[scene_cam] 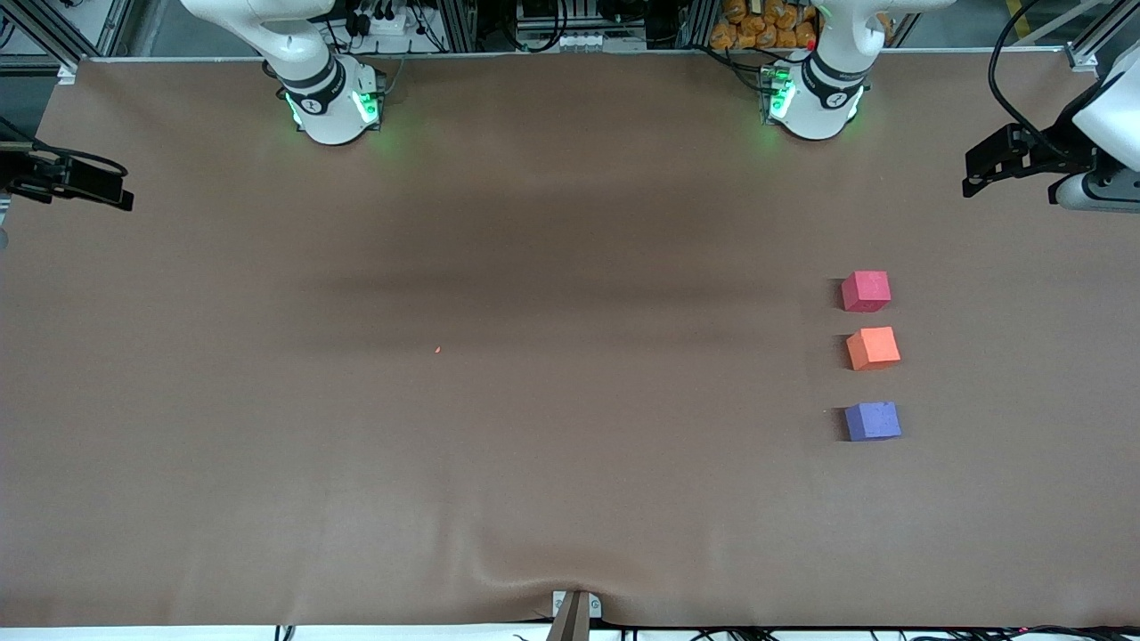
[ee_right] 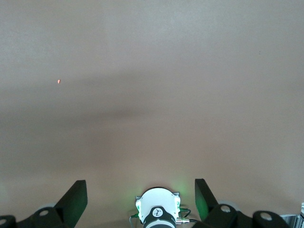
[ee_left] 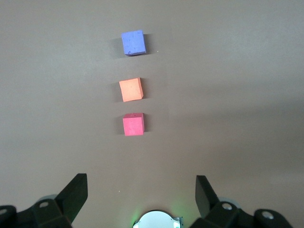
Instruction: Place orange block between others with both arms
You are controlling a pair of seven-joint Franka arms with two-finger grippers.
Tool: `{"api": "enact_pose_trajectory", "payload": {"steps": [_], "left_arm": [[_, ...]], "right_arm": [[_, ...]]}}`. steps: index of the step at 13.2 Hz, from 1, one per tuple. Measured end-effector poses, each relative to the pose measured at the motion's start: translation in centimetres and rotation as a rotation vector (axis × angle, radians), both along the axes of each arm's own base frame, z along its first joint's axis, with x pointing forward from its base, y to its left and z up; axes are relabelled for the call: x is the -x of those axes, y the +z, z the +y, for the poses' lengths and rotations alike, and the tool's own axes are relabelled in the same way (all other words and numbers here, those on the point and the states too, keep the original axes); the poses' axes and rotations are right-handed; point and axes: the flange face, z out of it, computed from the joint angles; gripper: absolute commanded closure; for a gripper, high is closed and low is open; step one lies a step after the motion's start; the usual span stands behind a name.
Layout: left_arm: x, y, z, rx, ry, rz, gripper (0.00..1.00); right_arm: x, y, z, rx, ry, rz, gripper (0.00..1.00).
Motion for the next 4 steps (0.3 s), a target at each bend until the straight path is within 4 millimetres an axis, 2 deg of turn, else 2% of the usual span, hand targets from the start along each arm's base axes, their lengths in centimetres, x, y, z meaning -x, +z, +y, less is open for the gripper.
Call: {"api": "enact_pose_trajectory", "payload": {"steps": [4], "left_arm": [[-0.03, -0.08, -0.2, 0.0, -0.004, 0.001, 0.0]], "right_arm": [[0.0, 0.0, -0.02, 0.0, 0.0, 0.0, 0.0]]}}
